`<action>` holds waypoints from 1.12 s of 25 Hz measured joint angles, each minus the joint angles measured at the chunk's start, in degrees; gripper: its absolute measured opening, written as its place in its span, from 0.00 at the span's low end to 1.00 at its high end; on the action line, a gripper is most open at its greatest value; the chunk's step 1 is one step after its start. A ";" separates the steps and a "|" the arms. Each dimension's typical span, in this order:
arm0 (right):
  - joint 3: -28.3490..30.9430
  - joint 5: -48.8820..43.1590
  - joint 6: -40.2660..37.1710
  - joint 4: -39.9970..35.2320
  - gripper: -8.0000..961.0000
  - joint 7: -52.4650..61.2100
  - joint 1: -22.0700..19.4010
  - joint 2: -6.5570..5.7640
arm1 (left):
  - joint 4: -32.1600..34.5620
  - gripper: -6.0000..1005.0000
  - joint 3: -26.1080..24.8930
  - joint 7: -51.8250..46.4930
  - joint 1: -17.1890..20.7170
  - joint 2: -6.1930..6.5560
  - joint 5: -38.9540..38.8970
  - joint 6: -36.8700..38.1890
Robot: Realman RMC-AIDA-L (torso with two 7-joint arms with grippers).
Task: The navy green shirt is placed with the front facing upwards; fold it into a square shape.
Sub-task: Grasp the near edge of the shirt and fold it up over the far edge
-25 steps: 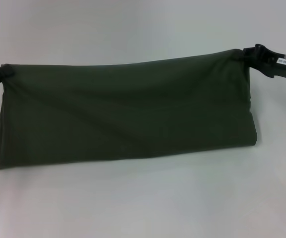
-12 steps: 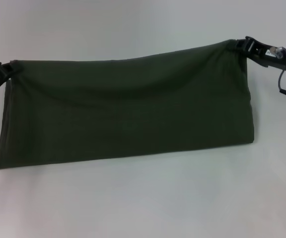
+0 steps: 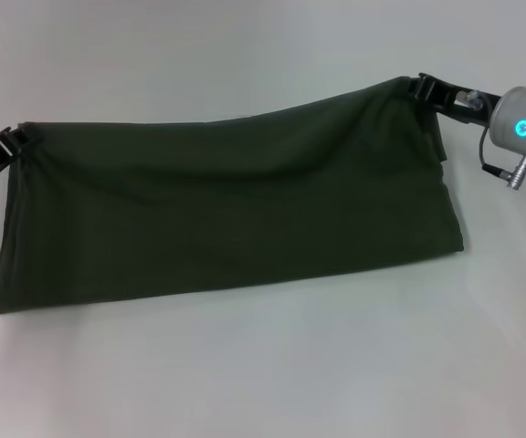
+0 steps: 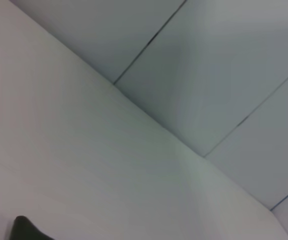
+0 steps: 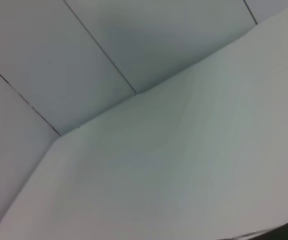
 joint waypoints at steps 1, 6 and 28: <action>-0.30 0.06 0.69 0.30 0.06 -0.08 0.19 0.05 | -0.34 0.05 0.01 0.46 -0.05 -0.06 -0.31 -0.51; -0.63 1.00 3.50 1.79 0.06 -1.54 0.90 0.13 | -1.09 0.05 0.01 2.21 -0.15 -0.36 -1.79 -3.02; -1.91 6.99 8.66 4.63 0.06 -7.01 2.33 0.55 | -4.62 0.05 0.01 10.55 -2.30 -1.24 -7.12 -9.76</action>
